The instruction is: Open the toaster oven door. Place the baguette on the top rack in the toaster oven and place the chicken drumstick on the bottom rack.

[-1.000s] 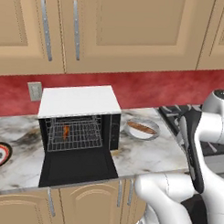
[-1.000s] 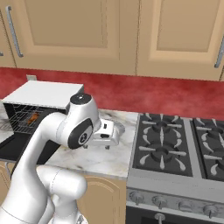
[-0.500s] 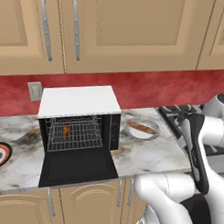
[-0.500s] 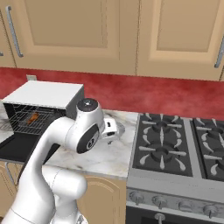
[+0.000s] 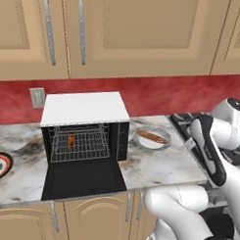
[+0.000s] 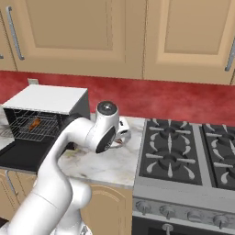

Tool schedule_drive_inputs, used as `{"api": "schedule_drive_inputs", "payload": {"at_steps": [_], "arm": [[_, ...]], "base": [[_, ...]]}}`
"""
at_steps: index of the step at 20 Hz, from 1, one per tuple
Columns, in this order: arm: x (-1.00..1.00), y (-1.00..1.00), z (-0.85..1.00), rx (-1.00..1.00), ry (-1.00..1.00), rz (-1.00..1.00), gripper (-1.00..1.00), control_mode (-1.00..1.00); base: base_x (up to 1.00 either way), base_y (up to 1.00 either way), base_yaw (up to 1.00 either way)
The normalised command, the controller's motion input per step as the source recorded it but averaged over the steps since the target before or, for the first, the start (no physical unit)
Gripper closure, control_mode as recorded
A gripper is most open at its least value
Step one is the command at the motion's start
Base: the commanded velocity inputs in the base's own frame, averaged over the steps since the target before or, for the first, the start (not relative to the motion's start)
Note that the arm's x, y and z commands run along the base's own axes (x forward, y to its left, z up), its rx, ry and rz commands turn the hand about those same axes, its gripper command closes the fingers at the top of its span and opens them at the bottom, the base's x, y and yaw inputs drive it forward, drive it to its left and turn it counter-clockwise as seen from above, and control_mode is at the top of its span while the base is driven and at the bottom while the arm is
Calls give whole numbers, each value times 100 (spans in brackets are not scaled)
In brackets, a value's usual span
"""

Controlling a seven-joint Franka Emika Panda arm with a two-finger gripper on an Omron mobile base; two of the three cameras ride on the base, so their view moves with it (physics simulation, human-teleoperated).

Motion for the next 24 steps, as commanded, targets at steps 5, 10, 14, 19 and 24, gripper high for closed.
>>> {"api": "schedule_drive_inputs", "payload": {"at_steps": [5,10,14,19,24], "arm": [[92,14,-25,15,0,0,-100,-100],[93,29,-33,13,0,0,-100,-100],[92,9,-52,8,3,0,-100,-100],[46,1,-45,1,0,0,-100,-100],[38,0,-21,0,3,3,-100,-100]], "base": [[0,0,0],[0,0,0],[0,0,0],[0,0,0],[0,0,0]]}}
